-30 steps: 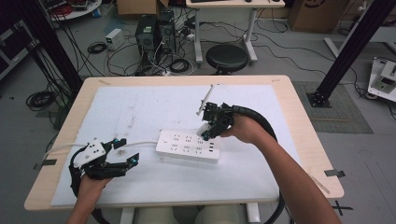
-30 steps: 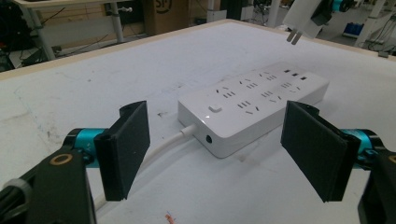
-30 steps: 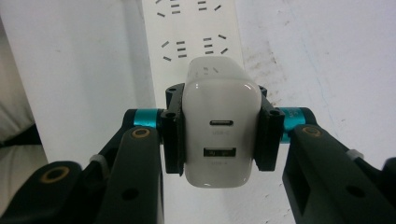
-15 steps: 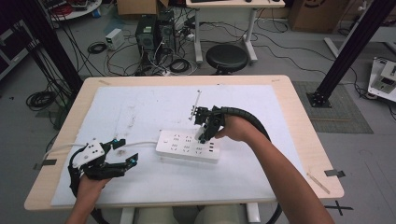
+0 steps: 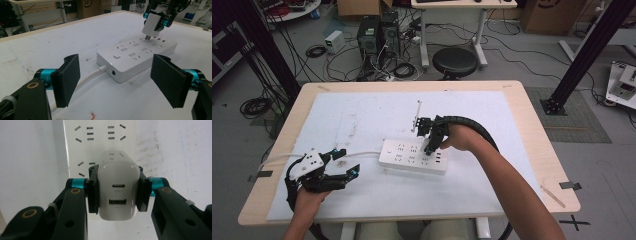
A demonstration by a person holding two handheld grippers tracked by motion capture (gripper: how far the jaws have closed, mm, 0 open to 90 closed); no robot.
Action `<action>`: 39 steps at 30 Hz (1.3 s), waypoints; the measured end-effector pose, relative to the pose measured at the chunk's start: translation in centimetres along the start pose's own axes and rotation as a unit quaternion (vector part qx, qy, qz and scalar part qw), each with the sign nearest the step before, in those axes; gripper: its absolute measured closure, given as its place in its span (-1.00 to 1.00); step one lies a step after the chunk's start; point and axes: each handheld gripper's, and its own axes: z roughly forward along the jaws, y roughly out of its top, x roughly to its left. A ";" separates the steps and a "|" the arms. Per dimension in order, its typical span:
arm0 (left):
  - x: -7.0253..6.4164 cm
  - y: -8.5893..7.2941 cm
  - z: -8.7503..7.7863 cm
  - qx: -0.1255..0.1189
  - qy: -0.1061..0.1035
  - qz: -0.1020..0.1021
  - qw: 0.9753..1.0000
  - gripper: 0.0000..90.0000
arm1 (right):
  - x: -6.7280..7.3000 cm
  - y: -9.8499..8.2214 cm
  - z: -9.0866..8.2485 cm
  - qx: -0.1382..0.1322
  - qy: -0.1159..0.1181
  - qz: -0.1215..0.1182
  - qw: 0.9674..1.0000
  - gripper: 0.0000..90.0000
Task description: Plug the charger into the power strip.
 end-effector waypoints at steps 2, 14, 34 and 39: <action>0.0 0.0 0.0 0.000 0.000 0.000 1.000 -0.47 | 0.1 0.3 0.3 0.006 -0.003 -0.008 1.000 0.41; 0.1 -0.1 0.3 0.002 -0.004 0.003 1.000 -0.46 | 0.1 2.5 0.7 0.064 -0.004 -0.029 0.997 0.42; 0.2 -0.2 0.4 0.002 -0.004 0.001 1.000 -0.46 | -0.1 3.1 1.8 0.088 0.005 -0.028 0.996 0.42; 0.2 -0.2 0.6 0.002 -0.006 0.002 1.000 -0.46 | -0.2 3.5 2.2 0.094 0.007 -0.021 0.995 0.42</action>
